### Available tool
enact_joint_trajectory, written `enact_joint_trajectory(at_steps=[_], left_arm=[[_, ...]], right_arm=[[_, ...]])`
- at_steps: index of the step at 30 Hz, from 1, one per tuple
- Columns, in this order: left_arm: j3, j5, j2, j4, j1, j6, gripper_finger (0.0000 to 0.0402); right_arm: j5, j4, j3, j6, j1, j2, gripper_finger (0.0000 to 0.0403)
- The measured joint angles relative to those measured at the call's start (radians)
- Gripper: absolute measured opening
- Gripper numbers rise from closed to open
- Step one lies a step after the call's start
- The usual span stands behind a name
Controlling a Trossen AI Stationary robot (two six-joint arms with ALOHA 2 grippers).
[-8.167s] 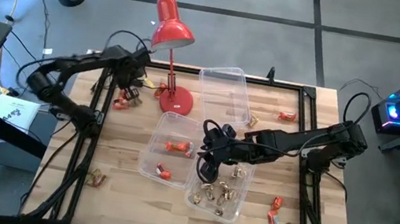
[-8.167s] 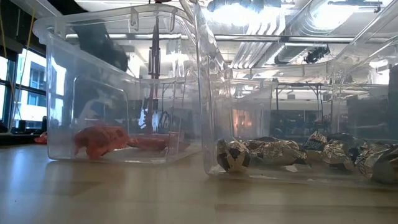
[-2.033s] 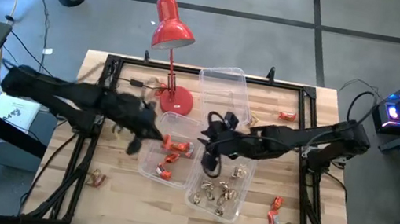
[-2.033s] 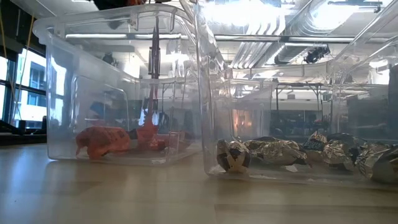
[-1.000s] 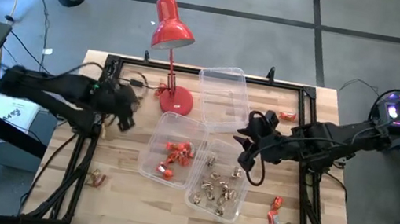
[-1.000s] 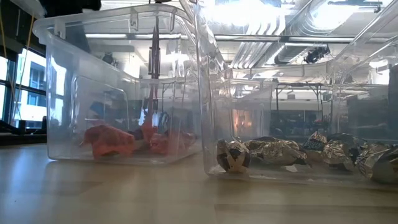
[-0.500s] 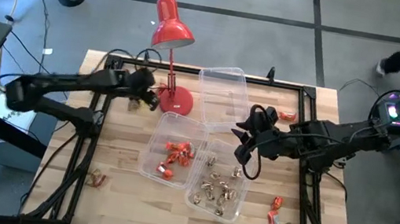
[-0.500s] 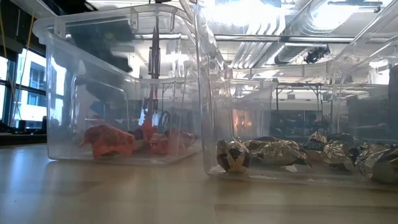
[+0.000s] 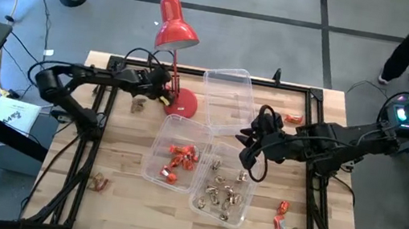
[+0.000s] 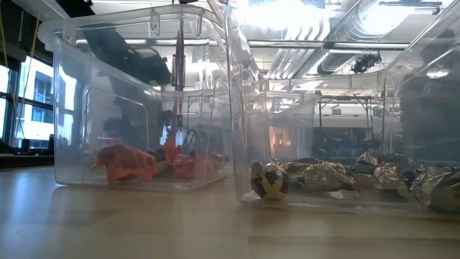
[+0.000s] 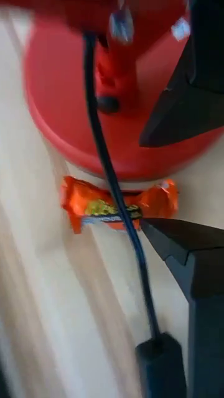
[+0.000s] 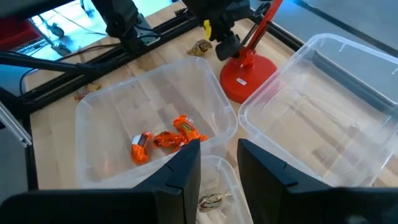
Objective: Sort candy
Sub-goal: Put the orange chocolate bar into the bottom left transparent bin
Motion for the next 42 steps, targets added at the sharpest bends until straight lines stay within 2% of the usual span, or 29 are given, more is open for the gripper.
enact_joint_trajectory(at_steps=[4, 9, 13, 19, 22, 26, 28, 32, 37, 42], left_arm=[[0.005, -0.006, 0.045, 0.017, 0.014, -0.005, 0.0191], [0.004, -0.072, 0.074, 0.097, 0.019, -0.042, 0.0190], [0.004, -0.107, 0.081, 0.098, 0.019, -0.070, 0.0177], [0.004, -0.116, 0.082, 0.067, 0.019, -0.041, 0.0131], [0.001, -0.135, 0.084, 0.027, 0.022, -0.042, 0.0088], [-0.028, -0.137, 0.082, 0.053, 0.029, -0.045, 0.0018], [-0.048, -0.111, 0.081, 0.082, 0.035, -0.055, 0.0010], [-0.067, -0.061, 0.080, 0.108, 0.036, -0.055, 0.0018], [-0.075, 0.047, -0.004, 0.044, 0.034, 0.033, 0.0005], [-0.073, 0.075, -0.207, -0.104, 0.034, 0.081, 0.0002]], right_arm=[[-0.005, 0.000, 0.000, 0.004, 0.000, 0.000, 0.0099], [-0.004, 0.000, 0.000, 0.010, 0.000, 0.000, 0.0099], [-0.005, 0.000, 0.000, 0.035, 0.001, 0.000, 0.0099], [-0.002, 0.000, 0.000, 0.053, 0.015, 0.005, 0.0099], [0.000, 0.001, 0.000, 0.054, 0.020, 0.017, 0.0099], [-0.013, 0.000, 0.000, 0.054, 0.022, 0.042, 0.0099], [-0.017, 0.000, 0.000, 0.054, 0.022, 0.057, 0.0099], [-0.032, 0.000, 0.000, 0.054, 0.026, 0.083, 0.0099], [-0.053, 0.000, 0.000, 0.047, 0.050, 0.081, 0.0099], [-0.023, 0.000, 0.000, 0.045, 0.086, 0.058, 0.0099]])
